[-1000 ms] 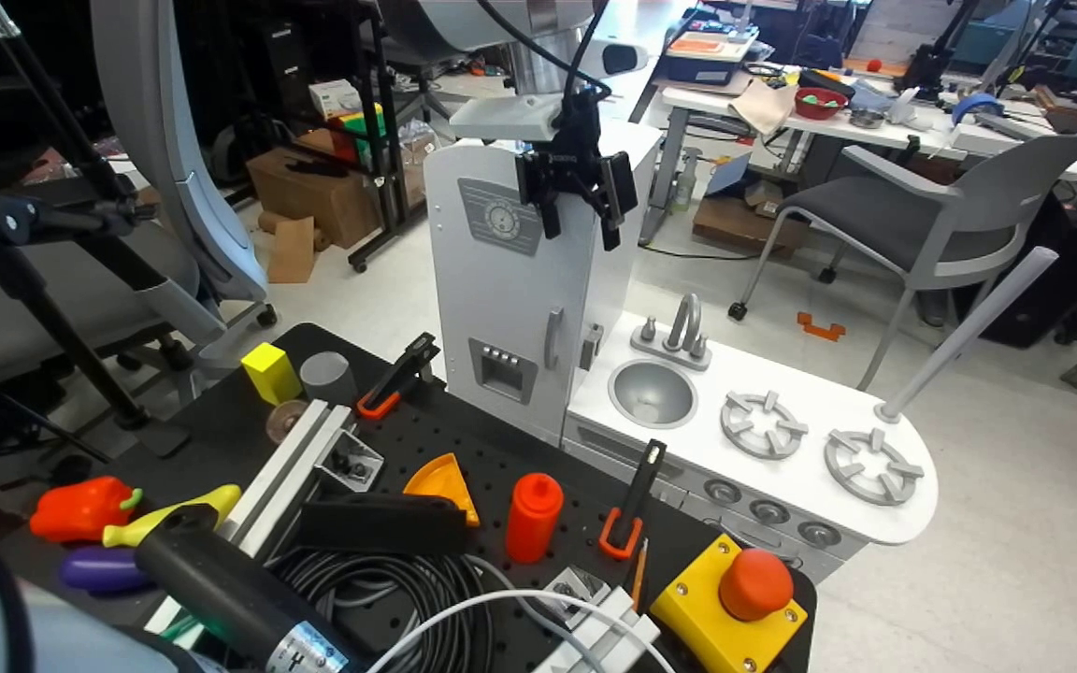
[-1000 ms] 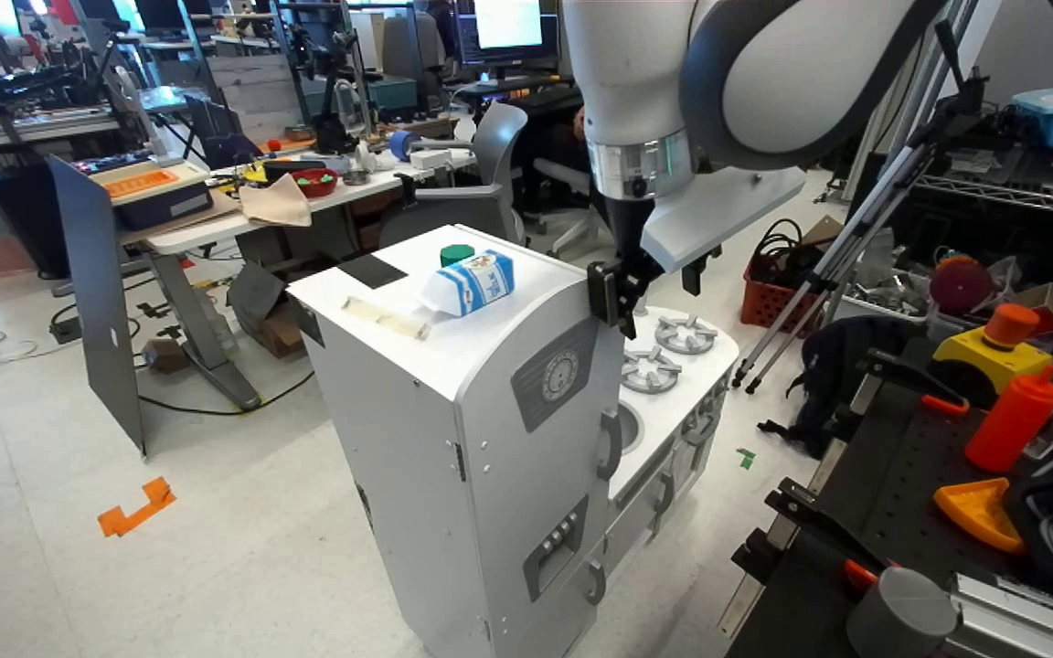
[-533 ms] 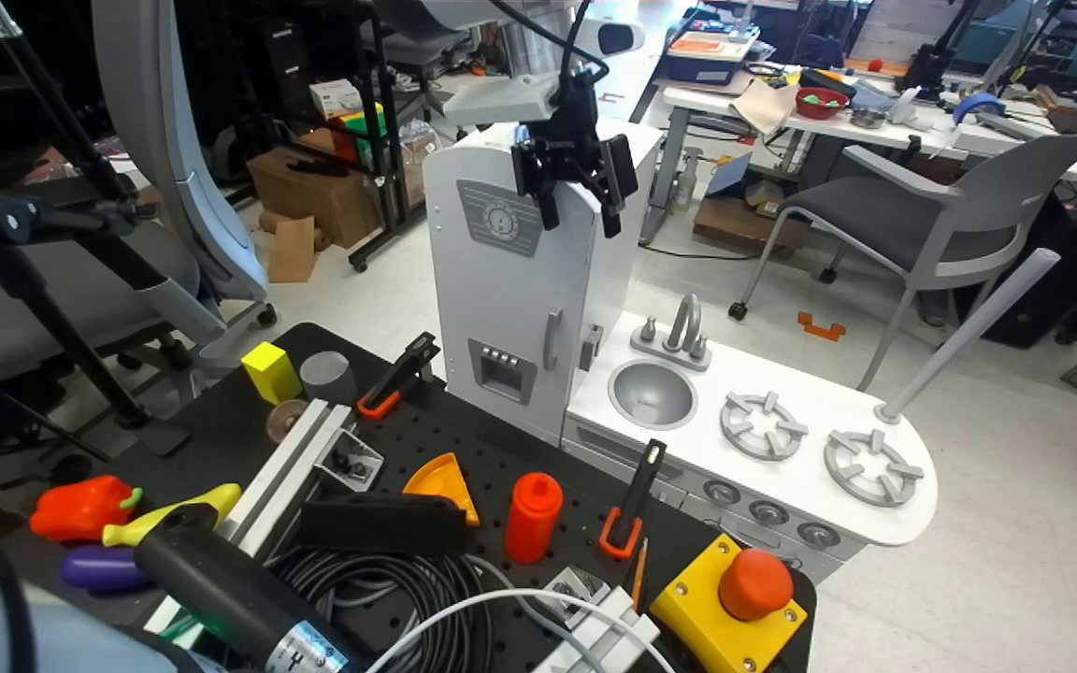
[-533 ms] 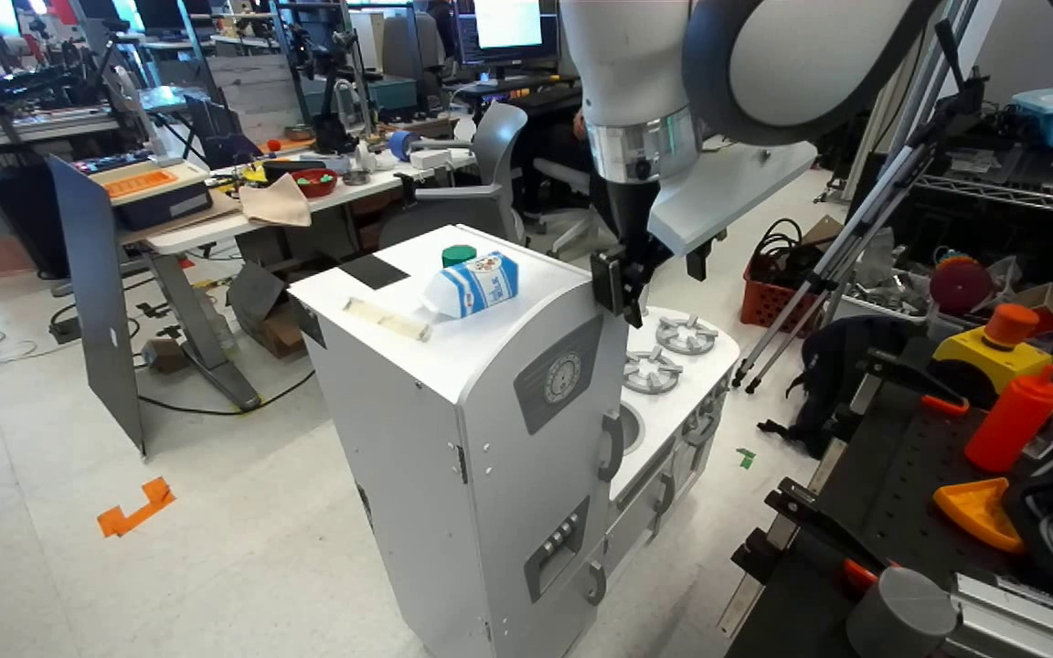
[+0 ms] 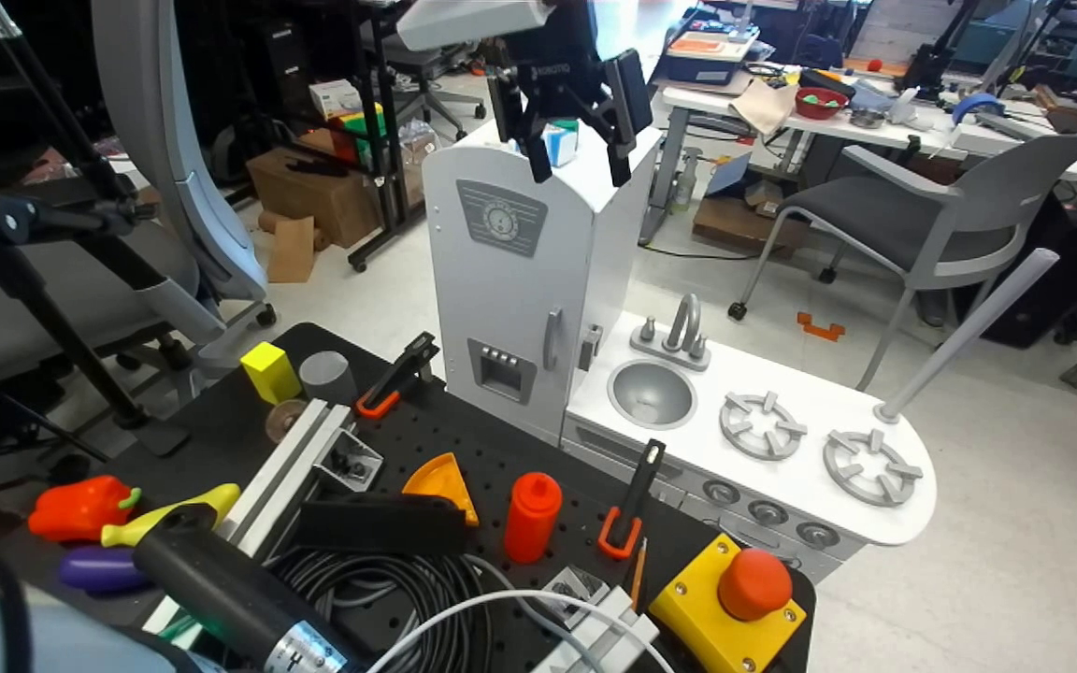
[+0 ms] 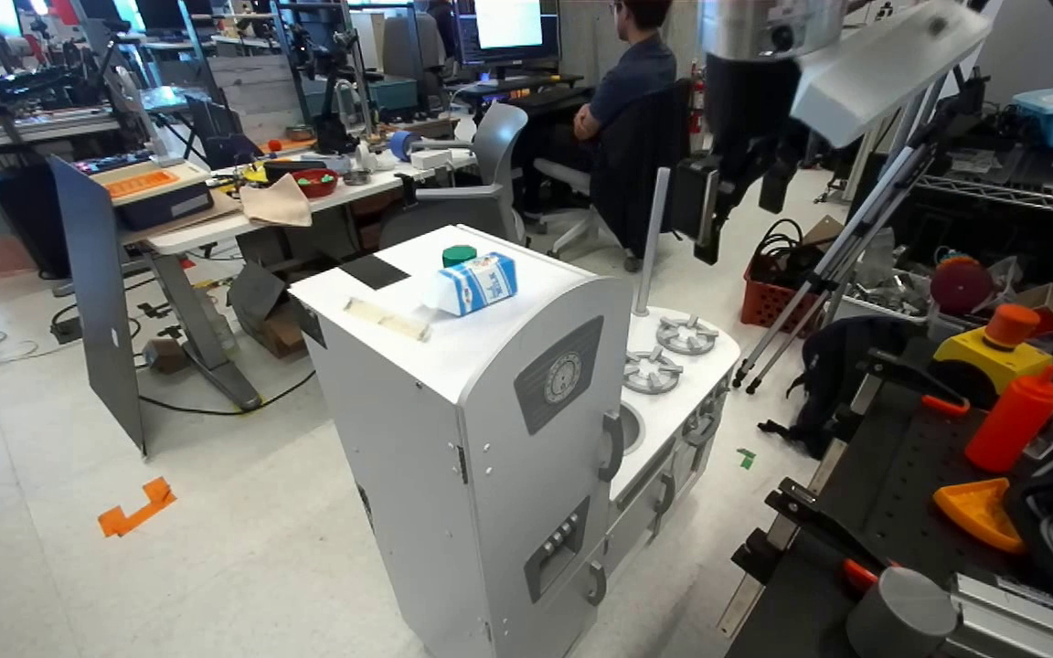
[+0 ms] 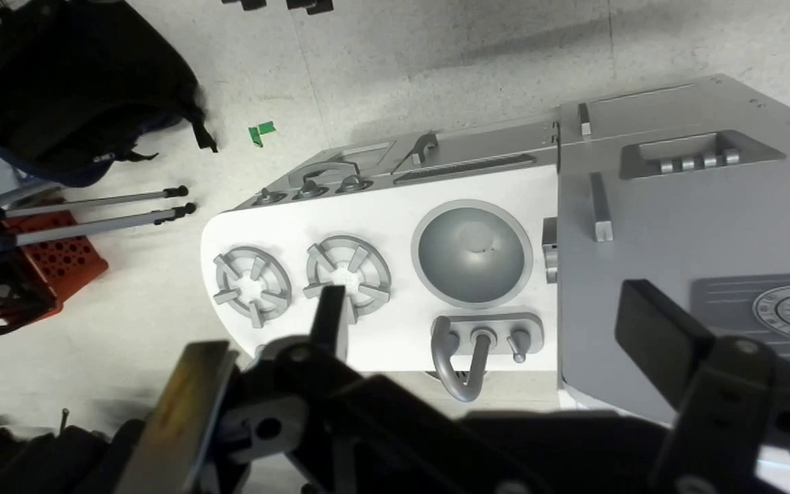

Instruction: Close the door of the cabinet.

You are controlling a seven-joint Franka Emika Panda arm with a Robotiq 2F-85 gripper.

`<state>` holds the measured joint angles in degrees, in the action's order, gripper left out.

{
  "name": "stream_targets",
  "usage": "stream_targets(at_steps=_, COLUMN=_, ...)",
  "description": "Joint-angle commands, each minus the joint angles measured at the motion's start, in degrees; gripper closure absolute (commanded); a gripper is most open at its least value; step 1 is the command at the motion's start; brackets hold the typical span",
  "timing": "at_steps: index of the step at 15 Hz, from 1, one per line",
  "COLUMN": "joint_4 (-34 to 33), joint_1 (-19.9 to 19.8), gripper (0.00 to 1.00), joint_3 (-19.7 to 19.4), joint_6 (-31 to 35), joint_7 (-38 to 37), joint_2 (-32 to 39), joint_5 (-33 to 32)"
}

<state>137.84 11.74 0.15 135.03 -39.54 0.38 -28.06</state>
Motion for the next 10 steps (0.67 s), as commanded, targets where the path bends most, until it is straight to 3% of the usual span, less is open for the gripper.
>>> stream_targets(at_steps=1, joint_4=9.0, joint_1=-3.5, gripper=0.0, joint_3=1.9, joint_6=0.8, joint_7=2.1, joint_2=-11.0, joint_5=-0.8)
stream_targets(at_steps=4, joint_4=11.1, joint_1=-6.6, gripper=0.0, joint_3=4.7, joint_6=-4.5, joint_7=0.2, joint_2=-14.7, joint_5=-6.6)
stream_targets(at_steps=5, joint_4=8.8, joint_1=-6.6, gripper=0.0, joint_3=4.6, joint_6=-2.0, joint_7=1.7, joint_2=-11.4, joint_5=-2.5)
stream_targets(at_steps=10, joint_4=9.4, joint_1=-7.6, gripper=0.0, joint_3=5.7, joint_6=-2.3, joint_7=1.6, joint_2=-11.9, joint_5=-2.8)
